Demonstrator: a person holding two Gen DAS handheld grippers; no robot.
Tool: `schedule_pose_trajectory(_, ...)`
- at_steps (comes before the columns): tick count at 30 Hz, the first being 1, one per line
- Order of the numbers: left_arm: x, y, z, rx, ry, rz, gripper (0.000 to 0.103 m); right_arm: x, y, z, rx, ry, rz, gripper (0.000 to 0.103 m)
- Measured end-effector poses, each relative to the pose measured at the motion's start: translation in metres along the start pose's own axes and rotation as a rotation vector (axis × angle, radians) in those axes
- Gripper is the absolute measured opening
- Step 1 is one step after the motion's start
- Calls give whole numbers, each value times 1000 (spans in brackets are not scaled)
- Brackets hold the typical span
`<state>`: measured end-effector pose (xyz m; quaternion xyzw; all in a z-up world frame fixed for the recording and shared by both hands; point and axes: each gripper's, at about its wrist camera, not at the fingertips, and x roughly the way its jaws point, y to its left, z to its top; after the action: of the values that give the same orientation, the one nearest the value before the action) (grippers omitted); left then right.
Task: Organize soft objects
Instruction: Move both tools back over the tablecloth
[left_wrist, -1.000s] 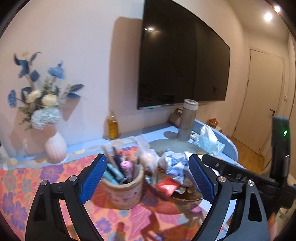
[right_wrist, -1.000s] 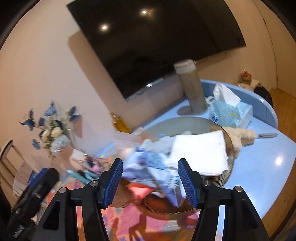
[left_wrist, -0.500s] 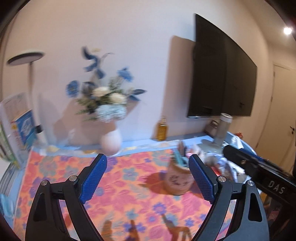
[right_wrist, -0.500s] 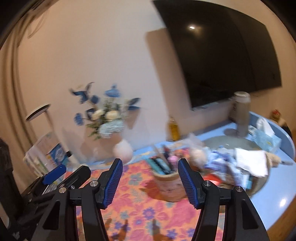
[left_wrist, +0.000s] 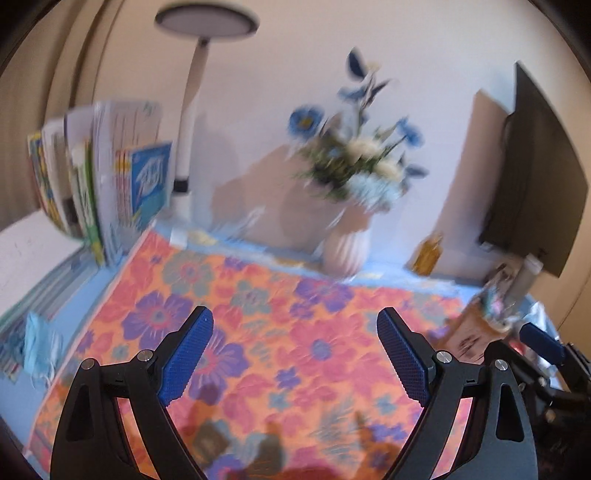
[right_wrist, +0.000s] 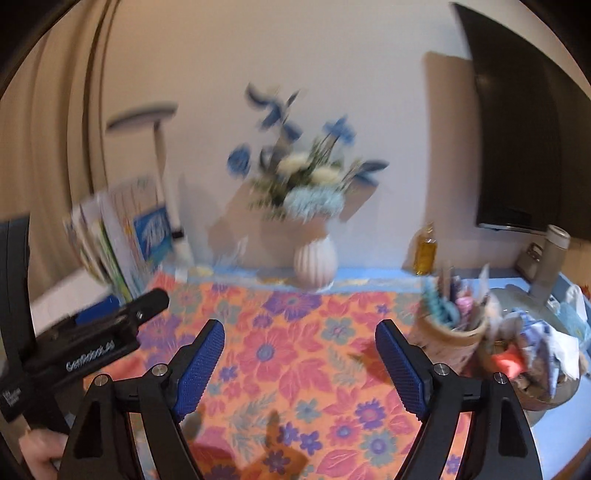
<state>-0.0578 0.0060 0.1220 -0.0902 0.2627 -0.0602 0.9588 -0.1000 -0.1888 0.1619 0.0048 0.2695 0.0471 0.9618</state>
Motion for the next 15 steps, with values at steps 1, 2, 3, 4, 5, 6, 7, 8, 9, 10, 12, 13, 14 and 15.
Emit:
schedule_pose_trajectory(1,6,2,-4,0,15,6,90,11,5,-6,-17,24,-7,83)
schedule_pose_trajectory(2,14,5,-10,1,35,16,90,20,8,-10,-26,45,-11,83)
schedule_pose_trajectory(3,25,8,-16,6,59,26,90,29,10,-15,-34,69,-16,83)
schedule_pose_trajectory(4,33,9,-21,10,78,32,90,39,12,-21,-36,93,-22,83)
schedule_pose_trajectory(5,40,11,-27,16,95,37,90,49,11,-26,-33,118,-26,83)
schedule_pose_trajectory(6,45,12,-31,21,106,40,90,56,11,-29,-28,135,-29,83)
schedule_pose_trajectory(7,51,12,-35,26,117,42,90,64,9,-34,-22,157,-37,83)
schedule_pose_trajectory(8,57,12,-39,31,129,42,90,70,6,-37,-16,170,-46,83)
schedule_pose_trajectory(9,61,13,-41,35,137,39,90,76,4,-40,-8,180,-56,83)
schedule_pose_trajectory(10,67,10,-42,43,149,36,90,82,0,-43,2,187,-66,83)
schedule_pose_trajectory(12,76,5,-45,64,165,35,90,92,-5,-49,18,195,-79,83)
schedule_pose_trajectory(13,80,2,-46,74,169,34,90,98,-8,-52,26,198,-85,83)
schedule_pose_trajectory(14,83,0,-46,82,170,33,90,103,-11,-55,31,203,-94,83)
schedule_pose_trajectory(15,88,-3,-49,91,174,32,90,108,-14,-59,37,205,-102,83)
